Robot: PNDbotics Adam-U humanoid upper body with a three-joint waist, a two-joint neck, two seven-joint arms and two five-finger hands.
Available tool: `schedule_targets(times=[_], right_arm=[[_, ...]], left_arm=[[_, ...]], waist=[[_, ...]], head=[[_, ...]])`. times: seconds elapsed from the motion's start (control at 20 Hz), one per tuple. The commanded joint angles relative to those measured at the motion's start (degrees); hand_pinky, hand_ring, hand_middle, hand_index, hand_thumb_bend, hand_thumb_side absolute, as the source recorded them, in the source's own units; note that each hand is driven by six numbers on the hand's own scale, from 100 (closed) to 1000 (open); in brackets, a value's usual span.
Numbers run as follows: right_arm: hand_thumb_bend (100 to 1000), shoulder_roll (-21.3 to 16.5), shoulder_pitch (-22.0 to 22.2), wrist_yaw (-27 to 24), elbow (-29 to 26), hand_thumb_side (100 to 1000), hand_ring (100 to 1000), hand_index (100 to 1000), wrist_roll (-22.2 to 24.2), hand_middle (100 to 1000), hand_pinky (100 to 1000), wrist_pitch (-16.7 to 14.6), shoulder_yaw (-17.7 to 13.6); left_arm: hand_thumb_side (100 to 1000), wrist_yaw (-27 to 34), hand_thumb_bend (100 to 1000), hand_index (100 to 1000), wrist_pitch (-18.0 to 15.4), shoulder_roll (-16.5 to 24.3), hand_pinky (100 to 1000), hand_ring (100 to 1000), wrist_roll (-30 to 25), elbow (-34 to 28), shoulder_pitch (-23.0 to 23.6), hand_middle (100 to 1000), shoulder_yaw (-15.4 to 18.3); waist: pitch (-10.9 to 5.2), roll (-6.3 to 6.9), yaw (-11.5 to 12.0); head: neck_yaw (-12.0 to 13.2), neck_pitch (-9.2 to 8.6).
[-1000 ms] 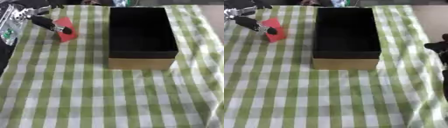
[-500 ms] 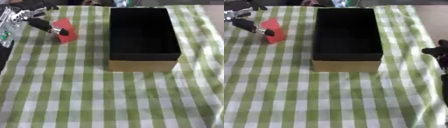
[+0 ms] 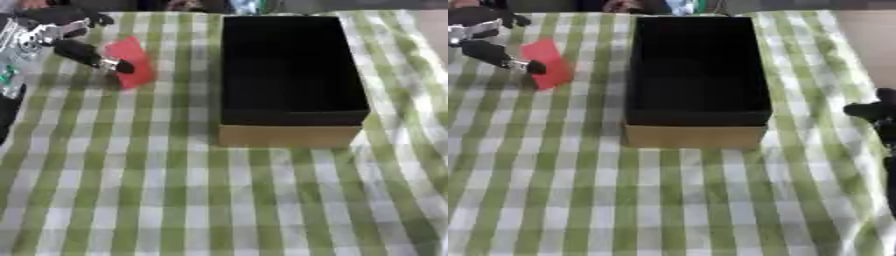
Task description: Pick up objects on the table and place them in the box.
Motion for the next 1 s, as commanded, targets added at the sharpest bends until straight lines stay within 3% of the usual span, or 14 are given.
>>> schedule_targets(times=[0.05, 0.3, 0.4, 0.65, 1.0], right_arm=[[100, -0.38, -0.5, 0.72, -0.97, 894, 713, 806, 0.07, 598, 842, 0.12, -0.07], [100, 0.03, -0.53, 1.23, -0.97, 894, 714, 806, 0.02, 597, 844, 0.57, -0.01], [100, 0.14, -0.47, 1.44, -0.97, 895, 714, 807, -0.01, 597, 844, 0.75, 0.01], [100, 0.47, -0.57, 1.73, -0.97, 897, 715, 808, 0.02, 596, 845, 1.27, 0.05], [100, 0.68, -0.48, 1.8, -0.97, 897, 716, 808, 0.18, 596, 847, 1.52, 0.0]], left_arm=[[884, 1.28, 1000, 977, -0.44, 1.73, 803, 912, -1.34, -0.38, -1.43, 883, 0.68], [858, 2.57, 1000, 961, -0.78, 1.22, 793, 896, -2.6, -0.34, -1.42, 861, 0.69], [830, 2.97, 947, 937, -0.81, 1.04, 784, 875, -2.68, -0.47, -1.48, 827, 0.59], [739, 2.82, 755, 832, -0.44, 0.81, 736, 784, -2.07, -1.01, -1.48, 679, 0.1], [731, 0.23, 495, 746, 2.07, 0.58, 679, 688, 2.23, -1.06, -1.36, 552, -0.11]], waist=[[-0.24, 0.88, -0.13], [0.4, 0.96, -0.48], [0.54, 0.98, -0.51], [0.71, 1.11, -0.43], [0.71, 1.13, -0.44]], head=[[0.31, -0.84], [0.4, -1.09], [0.41, -0.94], [0.46, -0.7], [0.58, -0.53]])
